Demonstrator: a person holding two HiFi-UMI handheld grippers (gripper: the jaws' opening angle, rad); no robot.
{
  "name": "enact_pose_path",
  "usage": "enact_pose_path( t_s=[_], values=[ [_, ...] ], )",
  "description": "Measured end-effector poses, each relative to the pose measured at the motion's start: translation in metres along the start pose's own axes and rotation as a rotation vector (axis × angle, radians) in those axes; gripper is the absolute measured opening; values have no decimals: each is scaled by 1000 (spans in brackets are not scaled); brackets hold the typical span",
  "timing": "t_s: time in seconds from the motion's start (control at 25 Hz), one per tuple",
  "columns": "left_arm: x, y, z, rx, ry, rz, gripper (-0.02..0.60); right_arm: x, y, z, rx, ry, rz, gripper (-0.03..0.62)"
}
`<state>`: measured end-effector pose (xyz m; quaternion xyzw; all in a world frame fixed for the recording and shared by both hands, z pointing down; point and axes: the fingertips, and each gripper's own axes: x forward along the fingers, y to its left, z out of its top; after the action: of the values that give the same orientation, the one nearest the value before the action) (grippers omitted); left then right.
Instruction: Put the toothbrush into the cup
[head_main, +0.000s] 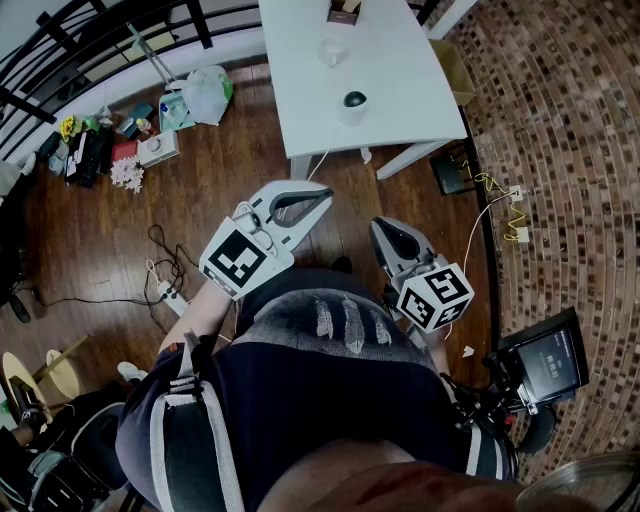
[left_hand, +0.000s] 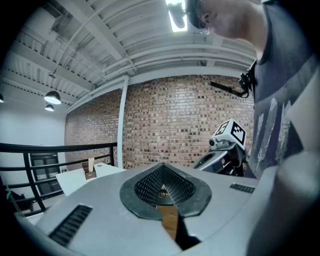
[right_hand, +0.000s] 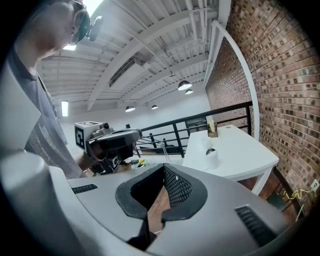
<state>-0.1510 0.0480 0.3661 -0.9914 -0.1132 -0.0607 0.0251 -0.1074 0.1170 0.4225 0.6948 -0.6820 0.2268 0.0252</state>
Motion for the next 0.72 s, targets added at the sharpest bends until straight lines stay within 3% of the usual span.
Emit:
enact_pose_path(
  t_s=[0.24, 0.6, 0.72],
  values=[
    [74, -33, 17, 24, 29, -5, -3, -39, -60, 7, -17, -4, 50, 2],
    [134, -49, 23, -22, 81, 125, -3, -63, -121, 4, -13, 36, 170, 2],
    [144, -50, 24, 2, 107, 166, -3, -65, -132, 5, -24, 42, 210, 2]
  ],
)
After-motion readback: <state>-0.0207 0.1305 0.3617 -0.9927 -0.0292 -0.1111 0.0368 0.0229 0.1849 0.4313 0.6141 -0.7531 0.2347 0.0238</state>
